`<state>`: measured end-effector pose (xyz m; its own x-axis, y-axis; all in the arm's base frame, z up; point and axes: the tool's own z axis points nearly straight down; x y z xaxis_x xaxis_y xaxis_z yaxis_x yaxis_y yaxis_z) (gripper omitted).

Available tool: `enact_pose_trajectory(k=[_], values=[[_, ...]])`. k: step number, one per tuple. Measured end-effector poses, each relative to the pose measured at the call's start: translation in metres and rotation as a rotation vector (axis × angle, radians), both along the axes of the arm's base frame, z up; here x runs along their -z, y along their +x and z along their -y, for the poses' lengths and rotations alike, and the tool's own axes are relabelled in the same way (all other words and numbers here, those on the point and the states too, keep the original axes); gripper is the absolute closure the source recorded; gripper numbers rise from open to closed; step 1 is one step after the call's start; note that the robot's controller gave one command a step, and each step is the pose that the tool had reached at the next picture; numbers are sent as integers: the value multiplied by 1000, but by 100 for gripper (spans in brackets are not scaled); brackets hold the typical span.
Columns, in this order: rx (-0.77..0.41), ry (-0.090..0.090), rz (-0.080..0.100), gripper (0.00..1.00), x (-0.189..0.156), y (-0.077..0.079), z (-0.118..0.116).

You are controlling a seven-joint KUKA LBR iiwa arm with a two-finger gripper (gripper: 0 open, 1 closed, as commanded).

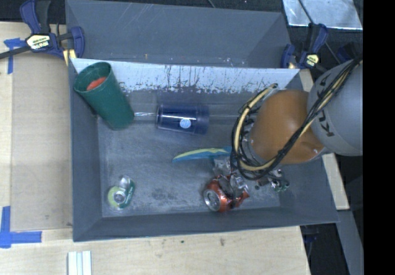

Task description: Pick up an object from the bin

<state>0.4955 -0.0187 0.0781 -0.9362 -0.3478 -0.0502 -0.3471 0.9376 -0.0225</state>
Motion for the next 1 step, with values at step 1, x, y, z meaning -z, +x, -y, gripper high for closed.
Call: enact_pose_trajectory(k=[1], values=[[0, 1, -5, 100, -4, -1, 0]])
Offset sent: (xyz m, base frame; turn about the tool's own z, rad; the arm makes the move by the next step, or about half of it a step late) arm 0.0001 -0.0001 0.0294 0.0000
